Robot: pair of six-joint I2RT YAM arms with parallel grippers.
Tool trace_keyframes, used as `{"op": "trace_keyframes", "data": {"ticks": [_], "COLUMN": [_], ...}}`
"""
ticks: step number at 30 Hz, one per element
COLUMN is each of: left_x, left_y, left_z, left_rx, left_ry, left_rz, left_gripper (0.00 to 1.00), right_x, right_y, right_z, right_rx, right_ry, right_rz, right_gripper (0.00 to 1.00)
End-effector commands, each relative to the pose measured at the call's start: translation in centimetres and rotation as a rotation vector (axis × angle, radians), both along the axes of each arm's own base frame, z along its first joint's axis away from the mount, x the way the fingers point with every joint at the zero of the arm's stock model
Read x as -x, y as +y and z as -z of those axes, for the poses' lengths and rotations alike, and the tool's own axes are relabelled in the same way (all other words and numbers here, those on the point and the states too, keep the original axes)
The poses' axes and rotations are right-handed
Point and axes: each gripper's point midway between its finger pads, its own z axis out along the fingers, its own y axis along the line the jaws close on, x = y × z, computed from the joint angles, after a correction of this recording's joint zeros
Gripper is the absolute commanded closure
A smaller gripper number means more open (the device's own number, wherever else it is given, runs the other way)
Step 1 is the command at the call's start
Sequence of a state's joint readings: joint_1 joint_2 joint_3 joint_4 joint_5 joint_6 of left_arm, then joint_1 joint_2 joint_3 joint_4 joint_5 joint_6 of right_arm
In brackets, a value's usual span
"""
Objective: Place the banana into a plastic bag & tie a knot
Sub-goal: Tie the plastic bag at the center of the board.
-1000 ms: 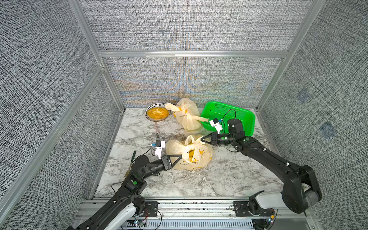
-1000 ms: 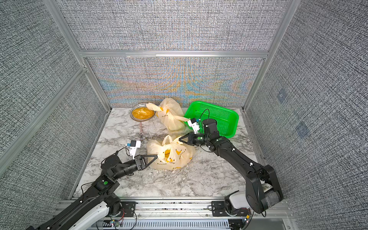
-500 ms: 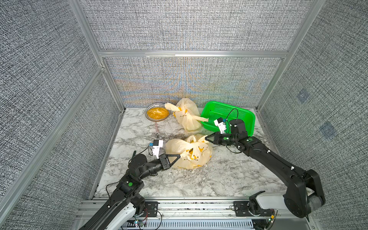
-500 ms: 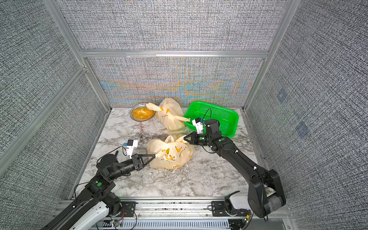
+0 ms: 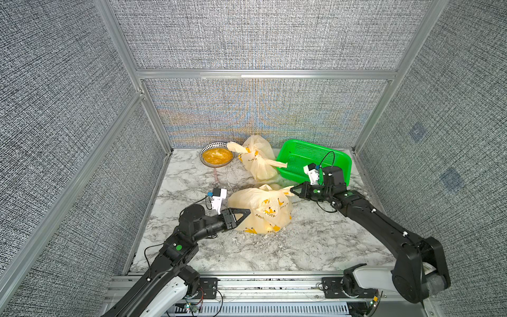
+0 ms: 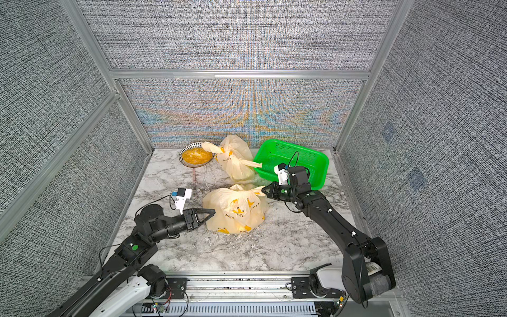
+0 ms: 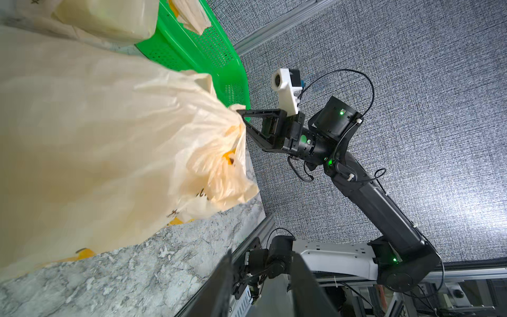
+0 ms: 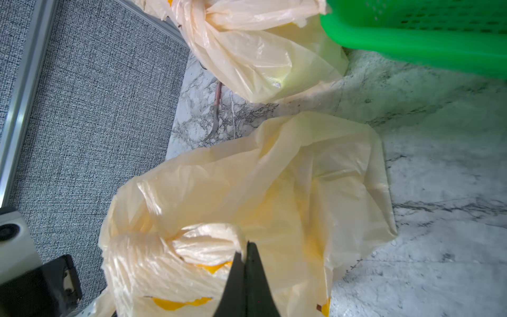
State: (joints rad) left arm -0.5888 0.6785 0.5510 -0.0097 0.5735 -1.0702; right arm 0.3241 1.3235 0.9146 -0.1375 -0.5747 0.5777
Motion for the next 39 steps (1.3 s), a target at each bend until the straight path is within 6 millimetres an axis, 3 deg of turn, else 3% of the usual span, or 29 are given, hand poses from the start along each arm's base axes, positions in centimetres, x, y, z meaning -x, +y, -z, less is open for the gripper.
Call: {"op": "trace_keyframes", "data": {"ticks": [1, 3, 8, 13, 19, 23, 29, 39], "left_x": [0.0, 0.0, 0.4, 0.3, 1.3, -0.4, -1.8, -2.0], "left_y": [-0.9, -1.8, -3.5, -1.9, -3.6, -1.9, -1.1, -4.8], "left_z": [0.4, 1.2, 2.9, 3.0, 4.4, 5.1, 3.5, 4.3], "left_rx": [-0.034, -0.063, -0.269, -0.648, -1.013, -1.244, -1.272, -1.195], "left_ry": [0.003, 0.039, 0.026, -0.097, -0.2, -0.22, -0.283, -0.292], "left_rz": [0.044, 0.069, 0.153, 0.117, 0.234, 0.167, 0.083, 0.17], "left_gripper": [0.29, 0.23, 0.19, 0.2, 0.26, 0.3, 0.3, 0.36], "right_x": [0.0, 0.1, 0.2, 0.3, 0.3, 0.4, 0.7, 0.9], "right_y": [0.6, 0.7, 1.0, 1.1, 1.3, 1.3, 1.3, 1.2], "right_z": [-0.8, -0.7, -0.4, -0.1, 0.0, 0.0, 0.1, 0.1], "right_rx": [-0.03, -0.035, -0.047, -0.047, -0.049, -0.048, -0.043, -0.042], "right_ry": [-0.024, -0.018, -0.008, 0.002, 0.006, 0.005, 0.007, 0.006], "right_rz": [-0.034, -0.04, -0.051, -0.054, -0.061, -0.06, -0.065, -0.065], "right_gripper": [1.0, 1.0, 1.0, 1.0, 1.0, 1.0, 1.0, 1.0]}}
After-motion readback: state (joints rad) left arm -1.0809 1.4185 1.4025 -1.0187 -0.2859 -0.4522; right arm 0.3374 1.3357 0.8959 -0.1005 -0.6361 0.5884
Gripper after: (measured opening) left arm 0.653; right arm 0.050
